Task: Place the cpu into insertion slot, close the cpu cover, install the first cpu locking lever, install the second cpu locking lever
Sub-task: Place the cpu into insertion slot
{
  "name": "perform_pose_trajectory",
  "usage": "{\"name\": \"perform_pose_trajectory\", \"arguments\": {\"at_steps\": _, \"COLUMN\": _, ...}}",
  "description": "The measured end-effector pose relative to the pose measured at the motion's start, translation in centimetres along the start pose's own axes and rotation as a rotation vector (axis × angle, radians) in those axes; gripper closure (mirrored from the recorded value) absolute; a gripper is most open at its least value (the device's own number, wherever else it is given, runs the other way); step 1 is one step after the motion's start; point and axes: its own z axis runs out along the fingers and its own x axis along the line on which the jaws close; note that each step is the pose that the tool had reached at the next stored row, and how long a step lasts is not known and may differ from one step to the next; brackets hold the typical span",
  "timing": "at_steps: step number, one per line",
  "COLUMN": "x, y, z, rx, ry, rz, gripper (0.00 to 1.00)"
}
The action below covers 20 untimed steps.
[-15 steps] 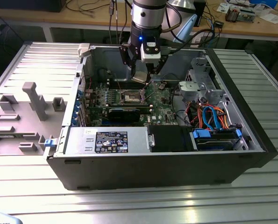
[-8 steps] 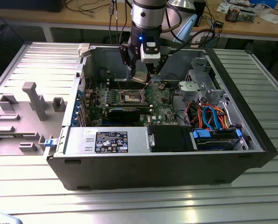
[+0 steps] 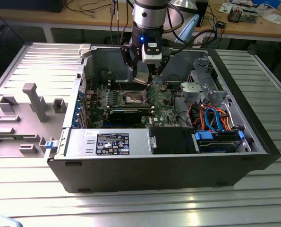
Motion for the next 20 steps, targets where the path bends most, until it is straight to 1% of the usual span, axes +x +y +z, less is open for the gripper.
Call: {"name": "perform_pose_trajectory", "arguments": {"at_steps": 20, "x": 0.0, "y": 0.0, "z": 0.0, "rx": -0.0003, "ry": -0.0003, "rz": 0.021, "gripper": 0.45}}
